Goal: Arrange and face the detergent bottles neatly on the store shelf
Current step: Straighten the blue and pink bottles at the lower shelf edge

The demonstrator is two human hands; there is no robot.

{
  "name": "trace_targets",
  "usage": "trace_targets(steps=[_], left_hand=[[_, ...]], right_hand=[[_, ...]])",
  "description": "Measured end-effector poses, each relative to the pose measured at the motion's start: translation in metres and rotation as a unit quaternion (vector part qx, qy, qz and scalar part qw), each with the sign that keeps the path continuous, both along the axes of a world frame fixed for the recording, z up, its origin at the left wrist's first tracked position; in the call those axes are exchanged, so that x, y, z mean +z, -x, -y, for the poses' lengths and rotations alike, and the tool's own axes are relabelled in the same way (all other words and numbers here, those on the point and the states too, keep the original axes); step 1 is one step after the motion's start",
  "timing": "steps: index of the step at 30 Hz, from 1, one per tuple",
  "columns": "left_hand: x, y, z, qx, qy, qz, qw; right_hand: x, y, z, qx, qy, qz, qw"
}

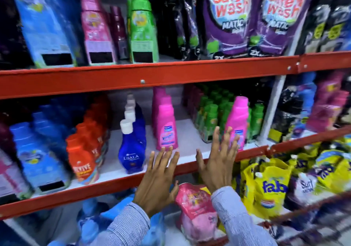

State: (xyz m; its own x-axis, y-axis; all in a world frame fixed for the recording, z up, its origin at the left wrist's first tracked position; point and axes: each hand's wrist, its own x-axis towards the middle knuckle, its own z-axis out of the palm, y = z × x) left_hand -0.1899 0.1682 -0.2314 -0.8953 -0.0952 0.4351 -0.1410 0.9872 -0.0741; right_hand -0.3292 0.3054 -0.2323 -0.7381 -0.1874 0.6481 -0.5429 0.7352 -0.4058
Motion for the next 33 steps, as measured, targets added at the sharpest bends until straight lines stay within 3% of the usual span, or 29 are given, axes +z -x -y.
trace_targets(steps=[8,14,24,33], left_hand=[[-0.038,0.019,-0.001,0.04,0.007,0.075,0.996],[-0.036,0.011,-0.002,0.063,0.002,0.075,0.995],[-0.03,-0.024,0.01,0.103,-0.04,0.026,0.994],[-0.038,-0.037,0.027,0.091,-0.043,-0.001,0.995]], right_hand=[[-0.009,0.069,-0.026,-0.015,0.111,0.109,0.988],[-0.005,0.083,-0.036,0.017,0.205,0.101,0.973],[0.013,0.024,0.01,0.122,0.212,0.09,0.965],[0.025,-0.031,0.072,0.179,0.145,0.115,0.966]])
